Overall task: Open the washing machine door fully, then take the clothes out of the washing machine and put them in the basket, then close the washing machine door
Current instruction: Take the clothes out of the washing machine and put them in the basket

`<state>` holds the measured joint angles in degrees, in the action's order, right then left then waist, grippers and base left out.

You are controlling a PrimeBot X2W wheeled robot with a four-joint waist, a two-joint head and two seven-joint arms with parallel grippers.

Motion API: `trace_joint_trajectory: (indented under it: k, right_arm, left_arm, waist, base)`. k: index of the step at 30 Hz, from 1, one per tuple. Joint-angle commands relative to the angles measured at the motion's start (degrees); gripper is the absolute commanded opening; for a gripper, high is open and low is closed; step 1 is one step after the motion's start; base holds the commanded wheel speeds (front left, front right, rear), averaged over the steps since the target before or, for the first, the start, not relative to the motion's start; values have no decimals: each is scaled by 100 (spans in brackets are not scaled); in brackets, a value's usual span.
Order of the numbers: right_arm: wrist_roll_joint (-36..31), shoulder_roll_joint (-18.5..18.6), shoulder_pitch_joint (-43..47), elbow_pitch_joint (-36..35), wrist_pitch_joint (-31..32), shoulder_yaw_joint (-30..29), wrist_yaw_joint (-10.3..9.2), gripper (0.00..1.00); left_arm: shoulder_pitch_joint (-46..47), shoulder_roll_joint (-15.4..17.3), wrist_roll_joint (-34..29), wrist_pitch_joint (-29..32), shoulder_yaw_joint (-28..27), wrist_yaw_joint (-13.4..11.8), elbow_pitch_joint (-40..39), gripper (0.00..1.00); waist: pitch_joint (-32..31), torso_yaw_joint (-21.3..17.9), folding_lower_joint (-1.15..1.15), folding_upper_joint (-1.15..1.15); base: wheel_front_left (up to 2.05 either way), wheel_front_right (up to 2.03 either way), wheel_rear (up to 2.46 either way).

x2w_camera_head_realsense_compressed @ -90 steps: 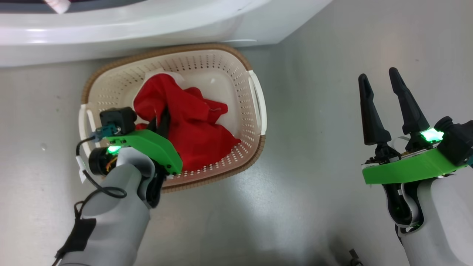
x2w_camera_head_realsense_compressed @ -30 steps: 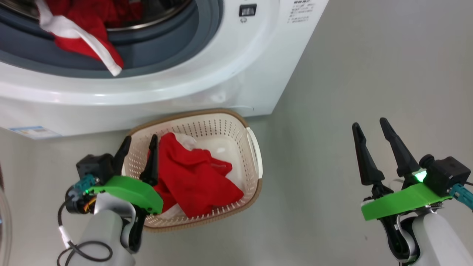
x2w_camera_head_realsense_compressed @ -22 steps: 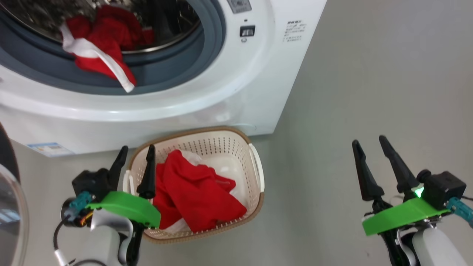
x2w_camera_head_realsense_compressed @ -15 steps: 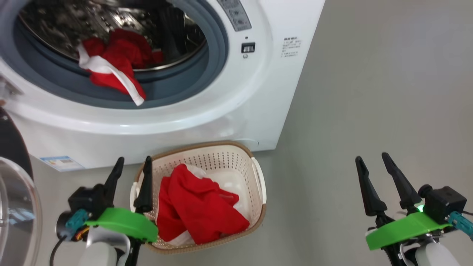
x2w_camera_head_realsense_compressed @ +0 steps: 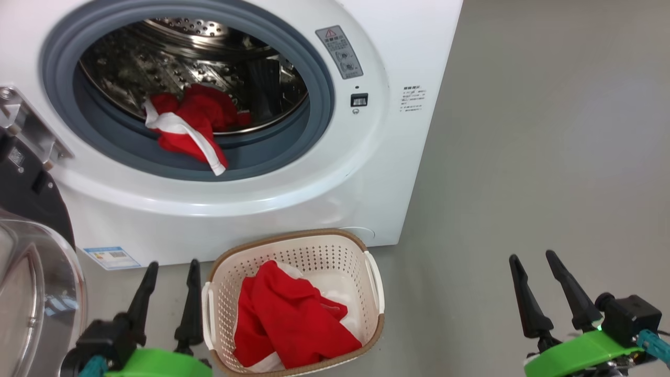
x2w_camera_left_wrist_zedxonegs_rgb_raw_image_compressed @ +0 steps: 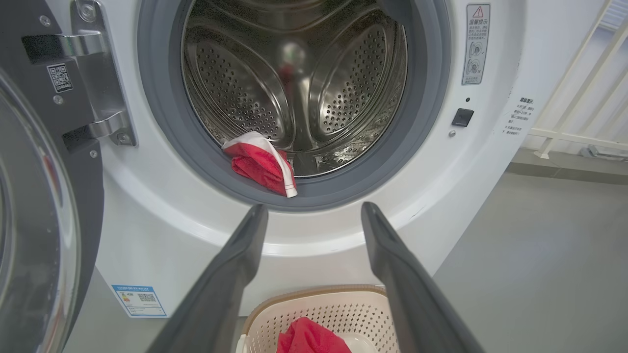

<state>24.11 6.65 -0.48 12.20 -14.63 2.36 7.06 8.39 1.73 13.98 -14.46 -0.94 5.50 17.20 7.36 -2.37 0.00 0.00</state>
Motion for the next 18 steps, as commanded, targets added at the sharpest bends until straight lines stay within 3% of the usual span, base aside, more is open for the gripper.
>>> trace_joint_trajectory:
  k: [1, 18]
  right_arm:
    - [-47, 61, 102, -151, -37, 61, 43, 100]
    - [-44, 24, 359, -220, -37, -49, 43, 100]
  left_arm:
    - [-200, 115, -101, -53, -231, -79, -363, 100]
    - [-1013, 115, 12, -53, -185, -440, -1174, 100]
  waist:
    - [-83, 17, 0, 0]
    - [-139, -8, 0, 0]
  base:
    - [0, 0, 0]
    - [0, 0, 0]
